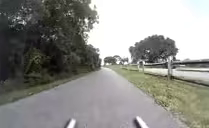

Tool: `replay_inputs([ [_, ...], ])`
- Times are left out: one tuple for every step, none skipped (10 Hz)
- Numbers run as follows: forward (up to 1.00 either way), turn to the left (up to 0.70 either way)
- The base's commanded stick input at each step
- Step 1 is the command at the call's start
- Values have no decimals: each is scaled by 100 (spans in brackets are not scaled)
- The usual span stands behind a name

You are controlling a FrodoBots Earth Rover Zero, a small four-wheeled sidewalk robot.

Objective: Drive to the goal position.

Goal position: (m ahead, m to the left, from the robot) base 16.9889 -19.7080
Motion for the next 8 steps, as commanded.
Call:
replay_inputs([
  [70,0],
  [70,0],
  [70,0],
  [70,0],
  [70,0],
  [70,0],
  [70,0],
  [70,0],
])
